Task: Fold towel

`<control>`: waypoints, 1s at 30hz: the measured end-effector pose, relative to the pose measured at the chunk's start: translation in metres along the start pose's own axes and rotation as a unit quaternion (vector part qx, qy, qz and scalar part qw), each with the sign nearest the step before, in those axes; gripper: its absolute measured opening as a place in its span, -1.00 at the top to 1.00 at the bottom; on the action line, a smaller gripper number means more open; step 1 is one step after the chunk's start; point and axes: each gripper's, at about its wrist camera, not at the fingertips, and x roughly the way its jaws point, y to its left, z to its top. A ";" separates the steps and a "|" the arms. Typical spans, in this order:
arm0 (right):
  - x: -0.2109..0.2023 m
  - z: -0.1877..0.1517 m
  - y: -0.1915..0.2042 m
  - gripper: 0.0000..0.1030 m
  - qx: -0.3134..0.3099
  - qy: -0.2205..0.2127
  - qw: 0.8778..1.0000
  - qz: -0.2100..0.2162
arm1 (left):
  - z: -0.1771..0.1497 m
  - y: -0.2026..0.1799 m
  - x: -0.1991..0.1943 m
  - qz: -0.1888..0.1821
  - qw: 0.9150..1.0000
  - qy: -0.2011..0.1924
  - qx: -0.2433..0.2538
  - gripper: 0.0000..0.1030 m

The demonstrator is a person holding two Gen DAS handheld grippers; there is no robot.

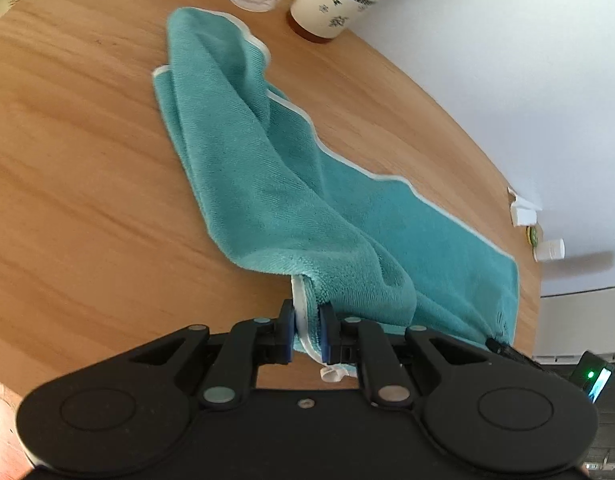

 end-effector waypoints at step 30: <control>0.007 0.118 0.159 0.05 -0.110 -0.012 0.942 0.316 | 0.008 0.020 0.019 0.028 0.998 0.051 -0.002 0.71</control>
